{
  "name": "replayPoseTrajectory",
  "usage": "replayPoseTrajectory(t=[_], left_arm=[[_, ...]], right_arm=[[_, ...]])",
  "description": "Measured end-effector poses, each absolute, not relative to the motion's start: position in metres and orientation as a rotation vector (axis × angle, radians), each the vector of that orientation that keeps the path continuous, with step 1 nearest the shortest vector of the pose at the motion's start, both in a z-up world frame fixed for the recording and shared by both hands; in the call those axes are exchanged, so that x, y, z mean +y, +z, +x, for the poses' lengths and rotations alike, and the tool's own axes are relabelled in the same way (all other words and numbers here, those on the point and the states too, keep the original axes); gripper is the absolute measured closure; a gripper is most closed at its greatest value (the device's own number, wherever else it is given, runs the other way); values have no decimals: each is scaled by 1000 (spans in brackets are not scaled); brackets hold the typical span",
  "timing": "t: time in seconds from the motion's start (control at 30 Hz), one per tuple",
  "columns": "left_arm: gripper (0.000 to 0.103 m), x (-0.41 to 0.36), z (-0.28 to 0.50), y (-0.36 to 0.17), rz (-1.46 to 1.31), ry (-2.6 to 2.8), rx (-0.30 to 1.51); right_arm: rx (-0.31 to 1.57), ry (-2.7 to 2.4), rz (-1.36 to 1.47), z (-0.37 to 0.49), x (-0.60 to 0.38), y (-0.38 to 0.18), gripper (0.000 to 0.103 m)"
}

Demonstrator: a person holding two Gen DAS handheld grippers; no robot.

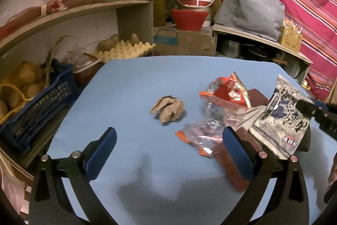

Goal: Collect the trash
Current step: 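Grasp the black-and-white printed packet with the right gripper while the left grasps the clear plastic bag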

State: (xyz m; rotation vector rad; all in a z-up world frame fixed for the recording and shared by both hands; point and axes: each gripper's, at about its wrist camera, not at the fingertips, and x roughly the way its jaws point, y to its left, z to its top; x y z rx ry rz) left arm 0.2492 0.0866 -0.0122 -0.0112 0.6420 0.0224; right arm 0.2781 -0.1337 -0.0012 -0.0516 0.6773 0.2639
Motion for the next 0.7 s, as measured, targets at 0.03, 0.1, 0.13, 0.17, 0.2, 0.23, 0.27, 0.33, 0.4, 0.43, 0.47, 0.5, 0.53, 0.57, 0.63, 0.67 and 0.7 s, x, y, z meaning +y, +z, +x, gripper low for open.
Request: replayPoseTrajectory(t=[0.03, 0.1, 0.13, 0.17, 0.2, 0.23, 0.27, 0.33, 0.4, 0.43, 0.47, 0.5, 0.53, 0.57, 0.63, 0.67, 0.7], left_arm=[[5, 83, 250, -13, -10, 13, 644], [5, 76, 254, -15, -6, -11, 654], [5, 73, 256, -16, -3, -16, 657], [5, 68, 259, -18, 6, -24, 662], [5, 64, 261, -20, 15, -26, 665], [5, 60, 262, -22, 25, -27, 666], [5, 56, 265, -24, 35, -30, 666], [5, 49, 270, -27, 51, -31, 663], [6, 45, 274, -29, 56, -31, 663], [6, 44, 276, -30, 58, -29, 661], [9, 43, 277, -30, 60, -24, 658], [17, 42, 278, -31, 64, -23, 655], [28, 41, 279, -32, 67, -26, 659], [34, 41, 281, -33, 71, -23, 667], [52, 41, 285, -36, 70, -16, 685], [58, 41, 287, -37, 65, -21, 694], [65, 42, 289, -37, 59, -26, 700]], right_arm=[[671, 262, -42, 277, -138, 1, 76], [655, 252, -19, 274, -150, 8, 76], [651, 246, -12, 273, -154, 10, 76], [645, 237, -1, 272, -161, 13, 77], [643, 230, 6, 271, -167, 14, 77], [638, 217, 15, 270, -174, 16, 77], [636, 207, 22, 269, -180, 17, 77], [637, 196, 42, 269, -193, 18, 77], [637, 190, 57, 268, -200, 18, 77], [634, 184, 59, 267, -204, 19, 77], [633, 182, 60, 266, -206, 20, 77], [631, 179, 61, 265, -208, 20, 77], [629, 176, 61, 264, -210, 21, 77], [628, 173, 61, 263, -212, 21, 77], [625, 172, 67, 262, -216, 22, 77], [623, 170, 71, 261, -218, 22, 77], [620, 169, 74, 260, -219, 23, 77]])
